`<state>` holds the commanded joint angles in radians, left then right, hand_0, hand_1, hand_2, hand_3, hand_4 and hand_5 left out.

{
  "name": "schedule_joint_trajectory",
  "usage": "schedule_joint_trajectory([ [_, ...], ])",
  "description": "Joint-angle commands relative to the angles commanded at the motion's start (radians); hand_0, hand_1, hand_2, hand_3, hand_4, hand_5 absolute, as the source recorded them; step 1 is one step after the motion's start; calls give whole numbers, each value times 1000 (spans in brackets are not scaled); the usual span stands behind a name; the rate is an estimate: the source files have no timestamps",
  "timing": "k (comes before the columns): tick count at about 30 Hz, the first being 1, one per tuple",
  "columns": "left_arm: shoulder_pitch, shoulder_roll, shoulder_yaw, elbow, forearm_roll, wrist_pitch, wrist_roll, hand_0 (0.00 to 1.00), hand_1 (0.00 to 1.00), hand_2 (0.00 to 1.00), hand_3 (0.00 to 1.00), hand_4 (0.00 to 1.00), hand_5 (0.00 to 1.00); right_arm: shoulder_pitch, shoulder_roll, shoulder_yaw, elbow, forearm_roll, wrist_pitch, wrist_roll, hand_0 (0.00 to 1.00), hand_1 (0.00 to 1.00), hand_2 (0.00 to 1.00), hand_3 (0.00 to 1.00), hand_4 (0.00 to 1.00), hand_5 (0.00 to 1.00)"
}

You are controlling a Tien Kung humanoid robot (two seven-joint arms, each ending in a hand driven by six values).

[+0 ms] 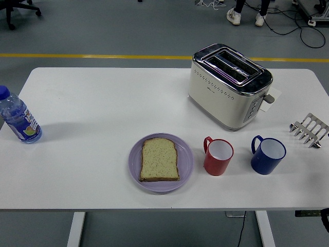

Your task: Pick up the cup,pour liquid into bread,place the cup on the desk

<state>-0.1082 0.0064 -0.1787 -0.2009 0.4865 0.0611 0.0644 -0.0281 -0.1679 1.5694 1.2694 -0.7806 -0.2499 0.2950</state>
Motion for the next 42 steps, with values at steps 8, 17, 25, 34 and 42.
schedule_joint_trajectory([
  [8, 4, 1, 7, 1, 0, 0, 0, 635, 646, 657, 552, 324, 835, -57, -41, -60, 28, -232, -27, 3, 912, 847, 952, 998, 929, 240],
  [17, 9, 2, 15, 1, 0, 0, 0, 635, 646, 657, 552, 322, 832, -126, -68, -165, 44, -281, -94, 67, 927, 864, 968, 998, 943, 236],
  [25, 14, 0, 25, 1, -2, 0, 0, 635, 646, 657, 552, 321, 832, -124, -45, -262, 5, -267, -145, 154, 935, 864, 978, 998, 949, 238],
  [34, 15, 0, 25, 0, -5, -1, 0, 635, 646, 656, 554, 322, 832, -85, -12, -325, -57, -267, -159, 182, 945, 870, 983, 998, 959, 232],
  [42, 8, 0, 17, -1, -4, -1, 1, 635, 646, 657, 553, 323, 834, -45, 7, -379, -93, -283, -195, 210, 960, 876, 989, 998, 963, 218],
])
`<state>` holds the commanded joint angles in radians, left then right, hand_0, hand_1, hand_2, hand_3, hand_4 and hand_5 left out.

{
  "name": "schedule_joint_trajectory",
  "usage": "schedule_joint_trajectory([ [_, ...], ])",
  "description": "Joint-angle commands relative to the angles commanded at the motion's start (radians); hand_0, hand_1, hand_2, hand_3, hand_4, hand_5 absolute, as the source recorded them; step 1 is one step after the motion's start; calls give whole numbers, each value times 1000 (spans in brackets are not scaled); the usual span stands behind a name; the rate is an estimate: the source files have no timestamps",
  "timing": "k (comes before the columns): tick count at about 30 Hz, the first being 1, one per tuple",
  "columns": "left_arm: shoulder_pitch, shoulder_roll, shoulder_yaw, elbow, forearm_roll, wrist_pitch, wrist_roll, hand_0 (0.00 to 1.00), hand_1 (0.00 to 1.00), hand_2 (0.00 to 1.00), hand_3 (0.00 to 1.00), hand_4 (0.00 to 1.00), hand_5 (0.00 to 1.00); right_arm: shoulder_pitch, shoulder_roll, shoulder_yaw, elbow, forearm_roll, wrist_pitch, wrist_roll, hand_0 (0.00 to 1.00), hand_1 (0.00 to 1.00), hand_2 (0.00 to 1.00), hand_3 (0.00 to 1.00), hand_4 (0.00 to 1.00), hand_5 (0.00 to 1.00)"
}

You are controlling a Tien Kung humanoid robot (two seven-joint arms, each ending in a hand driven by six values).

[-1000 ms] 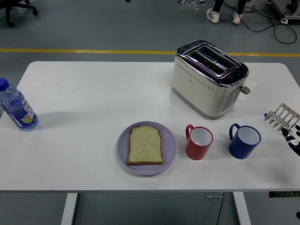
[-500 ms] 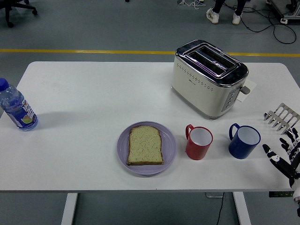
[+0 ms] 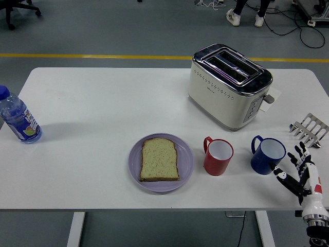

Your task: Pick up the cup,pour liquid into bread,place the cup on the desk

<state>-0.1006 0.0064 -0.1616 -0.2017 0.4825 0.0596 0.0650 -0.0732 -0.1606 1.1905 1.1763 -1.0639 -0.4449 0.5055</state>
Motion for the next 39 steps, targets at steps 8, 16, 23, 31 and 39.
schedule_joint_trajectory([
  [8, -2, -1, -4, 0, 0, 0, 0, 635, 646, 657, 554, 323, 834, 32, 17, -19, -43, -7, -29, 5, 969, 876, 995, 998, 963, 214],
  [16, -4, -2, -5, -1, 1, 0, 0, 635, 646, 657, 552, 324, 834, 74, 37, -44, -98, -12, -49, 5, 972, 876, 996, 998, 964, 213],
  [23, -4, -2, -9, -1, 0, 0, 0, 635, 645, 657, 554, 324, 835, 96, 49, -66, -127, 19, -49, 23, 967, 874, 998, 998, 976, 189],
  [31, -4, -2, -7, 0, 1, 0, -1, 635, 645, 657, 553, 324, 836, 129, 66, -89, -163, 75, -74, 39, 971, 868, 997, 998, 978, 130],
  [39, -4, -2, -8, 0, 1, 0, 0, 635, 645, 656, 554, 324, 836, 151, 74, -108, -195, 106, -87, 56, 978, 864, 997, 998, 977, 128],
])
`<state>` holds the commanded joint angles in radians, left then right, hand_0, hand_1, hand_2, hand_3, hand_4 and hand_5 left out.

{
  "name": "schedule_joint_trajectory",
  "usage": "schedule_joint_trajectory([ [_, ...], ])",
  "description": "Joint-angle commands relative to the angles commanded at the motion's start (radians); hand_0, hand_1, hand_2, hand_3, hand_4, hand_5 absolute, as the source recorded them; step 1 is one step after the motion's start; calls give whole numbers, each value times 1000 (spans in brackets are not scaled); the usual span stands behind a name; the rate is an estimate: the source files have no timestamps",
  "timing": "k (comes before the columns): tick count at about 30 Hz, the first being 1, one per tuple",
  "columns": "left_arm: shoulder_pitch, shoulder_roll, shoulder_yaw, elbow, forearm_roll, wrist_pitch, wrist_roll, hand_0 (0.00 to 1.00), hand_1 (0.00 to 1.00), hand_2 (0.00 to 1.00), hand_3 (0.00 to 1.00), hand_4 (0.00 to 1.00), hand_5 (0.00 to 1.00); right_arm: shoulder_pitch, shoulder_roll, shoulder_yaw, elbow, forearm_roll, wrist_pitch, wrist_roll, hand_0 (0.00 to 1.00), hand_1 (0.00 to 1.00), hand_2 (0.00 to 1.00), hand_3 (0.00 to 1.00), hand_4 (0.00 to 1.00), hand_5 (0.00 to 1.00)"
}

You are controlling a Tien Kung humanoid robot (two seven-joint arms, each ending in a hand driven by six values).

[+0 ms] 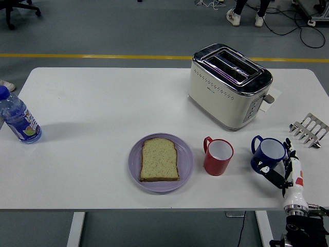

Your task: Pick up the cup,pour liquid into bread,place the cup on the desk

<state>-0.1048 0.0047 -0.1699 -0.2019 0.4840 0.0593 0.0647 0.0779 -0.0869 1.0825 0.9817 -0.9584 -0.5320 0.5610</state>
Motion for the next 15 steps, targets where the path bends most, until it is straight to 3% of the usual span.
schedule_joint_trajectory([
  [15, 3, -2, 2, -1, -4, 0, 0, 635, 646, 656, 554, 324, 836, 54, 14, -33, -55, 34, -20, 14, 977, 857, 997, 998, 979, 146],
])
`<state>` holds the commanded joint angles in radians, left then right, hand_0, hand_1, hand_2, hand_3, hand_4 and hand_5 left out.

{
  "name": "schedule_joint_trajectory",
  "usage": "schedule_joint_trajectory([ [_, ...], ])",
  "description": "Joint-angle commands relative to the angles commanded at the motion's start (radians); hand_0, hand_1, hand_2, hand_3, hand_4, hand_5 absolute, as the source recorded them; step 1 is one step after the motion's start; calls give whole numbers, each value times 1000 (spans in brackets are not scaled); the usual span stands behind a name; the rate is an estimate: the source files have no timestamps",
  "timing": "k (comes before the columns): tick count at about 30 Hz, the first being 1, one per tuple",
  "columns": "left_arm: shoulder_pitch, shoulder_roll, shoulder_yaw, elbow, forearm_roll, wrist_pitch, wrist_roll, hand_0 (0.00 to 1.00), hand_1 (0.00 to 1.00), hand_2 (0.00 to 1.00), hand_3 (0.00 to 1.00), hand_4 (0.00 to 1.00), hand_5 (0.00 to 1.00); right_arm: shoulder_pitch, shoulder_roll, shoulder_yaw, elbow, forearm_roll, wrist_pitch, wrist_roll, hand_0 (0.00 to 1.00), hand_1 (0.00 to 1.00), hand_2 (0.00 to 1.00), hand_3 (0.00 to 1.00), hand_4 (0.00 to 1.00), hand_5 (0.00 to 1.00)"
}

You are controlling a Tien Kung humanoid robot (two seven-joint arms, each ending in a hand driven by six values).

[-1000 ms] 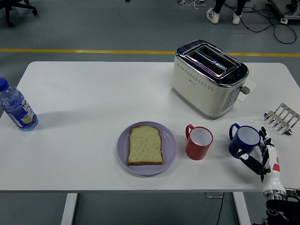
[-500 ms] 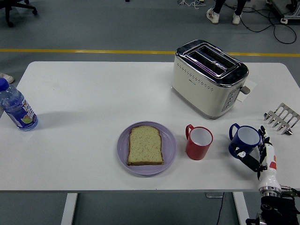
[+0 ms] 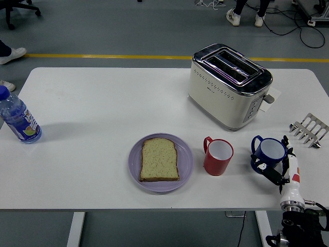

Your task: Pick up the cup,pour liquid into bread,place the cup on the desk

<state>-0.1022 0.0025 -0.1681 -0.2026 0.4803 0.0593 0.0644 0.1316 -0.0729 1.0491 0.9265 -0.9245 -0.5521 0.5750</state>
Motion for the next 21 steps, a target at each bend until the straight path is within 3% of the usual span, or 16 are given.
schedule_joint_trajectory([
  [21, 12, -3, 21, -1, -9, 0, 0, 635, 646, 656, 552, 325, 838, 32, 6, -48, -37, 75, -13, 41, 962, 823, 963, 998, 979, 110],
])
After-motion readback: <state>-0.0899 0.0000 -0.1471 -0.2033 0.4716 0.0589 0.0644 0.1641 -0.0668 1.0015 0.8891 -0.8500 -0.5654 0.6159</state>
